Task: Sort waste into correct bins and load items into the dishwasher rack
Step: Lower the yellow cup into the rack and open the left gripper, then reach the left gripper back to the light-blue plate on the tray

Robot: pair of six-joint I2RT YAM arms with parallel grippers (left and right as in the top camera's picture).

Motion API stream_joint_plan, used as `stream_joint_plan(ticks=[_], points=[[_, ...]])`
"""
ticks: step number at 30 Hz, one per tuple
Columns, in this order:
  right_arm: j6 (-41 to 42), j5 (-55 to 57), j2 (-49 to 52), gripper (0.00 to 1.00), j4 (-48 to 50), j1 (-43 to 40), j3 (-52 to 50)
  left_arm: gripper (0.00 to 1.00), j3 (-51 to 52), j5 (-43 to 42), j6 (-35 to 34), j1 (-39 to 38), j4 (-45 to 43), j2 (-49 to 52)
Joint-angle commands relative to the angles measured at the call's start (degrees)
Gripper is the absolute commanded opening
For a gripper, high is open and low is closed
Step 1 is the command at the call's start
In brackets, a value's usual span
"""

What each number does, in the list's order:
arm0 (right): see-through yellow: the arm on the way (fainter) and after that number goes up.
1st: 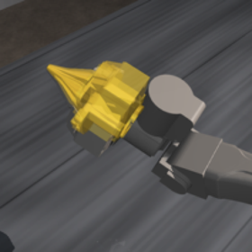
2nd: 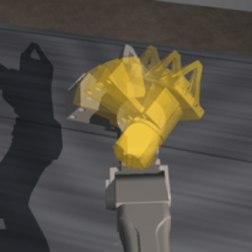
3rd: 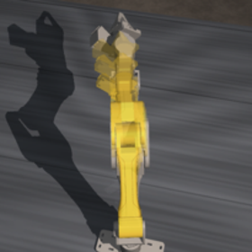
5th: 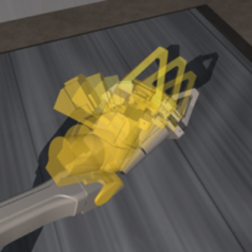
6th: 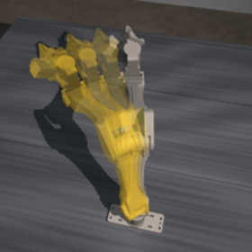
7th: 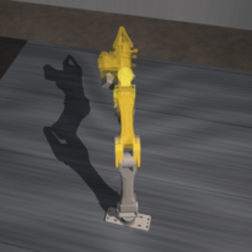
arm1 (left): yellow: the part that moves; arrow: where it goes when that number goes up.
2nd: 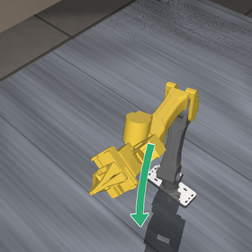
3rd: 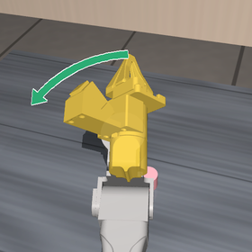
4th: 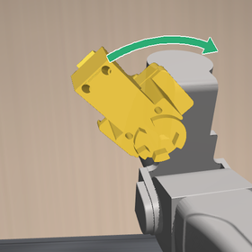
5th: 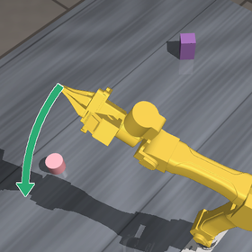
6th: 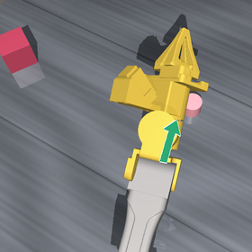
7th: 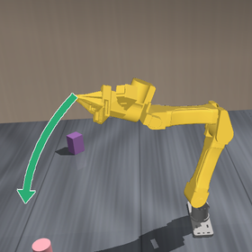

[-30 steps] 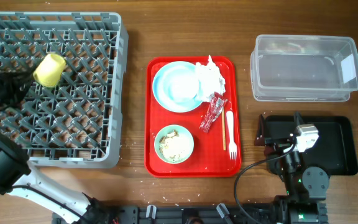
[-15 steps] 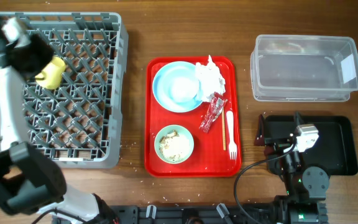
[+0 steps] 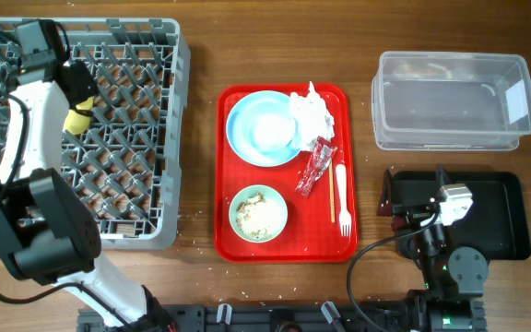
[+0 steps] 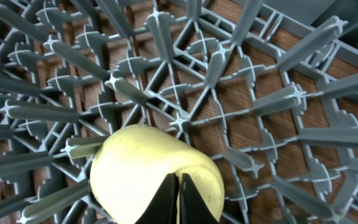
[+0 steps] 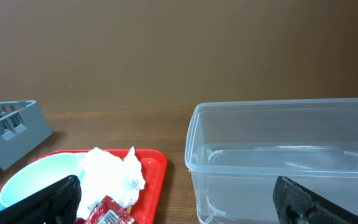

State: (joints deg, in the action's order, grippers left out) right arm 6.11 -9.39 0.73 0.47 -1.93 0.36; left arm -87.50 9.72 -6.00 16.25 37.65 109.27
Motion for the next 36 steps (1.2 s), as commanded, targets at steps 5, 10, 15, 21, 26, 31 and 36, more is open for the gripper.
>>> stream_joint_plan(ticks=[5,10,15,21,26,31,36], points=[[-0.5,0.3,-0.5,1.00,0.2,0.1,-0.1,0.04,0.3,0.2,-5.2,7.3,3.4,-2.4],[-0.6,0.3,-0.5,1.00,0.2,0.1,-0.1,0.04,0.3,-2.3,-11.4,10.7,4.1,-8.8],[-0.6,0.3,-0.5,1.00,0.2,0.1,-0.1,0.04,0.3,-24.7,-11.4,10.4,3.5,-16.5],[-0.6,0.3,-0.5,1.00,0.2,0.1,-0.1,0.06,0.3,-46.1,-10.9,-4.8,11.8,-16.7],[-0.5,0.3,-0.5,1.00,0.2,0.1,-0.1,0.83,0.3,-30.1,-10.9,-31.6,12.4,-14.6],[-0.5,0.3,-0.5,1.00,0.2,0.1,-0.1,0.79,0.3,-9.8,-10.1,-48.8,4.5,-4.7],[-0.5,0.3,-0.5,1.00,0.2,0.1,-0.1,0.68,0.3,-9.6,-7.7,-52.9,1.7,3.8]])
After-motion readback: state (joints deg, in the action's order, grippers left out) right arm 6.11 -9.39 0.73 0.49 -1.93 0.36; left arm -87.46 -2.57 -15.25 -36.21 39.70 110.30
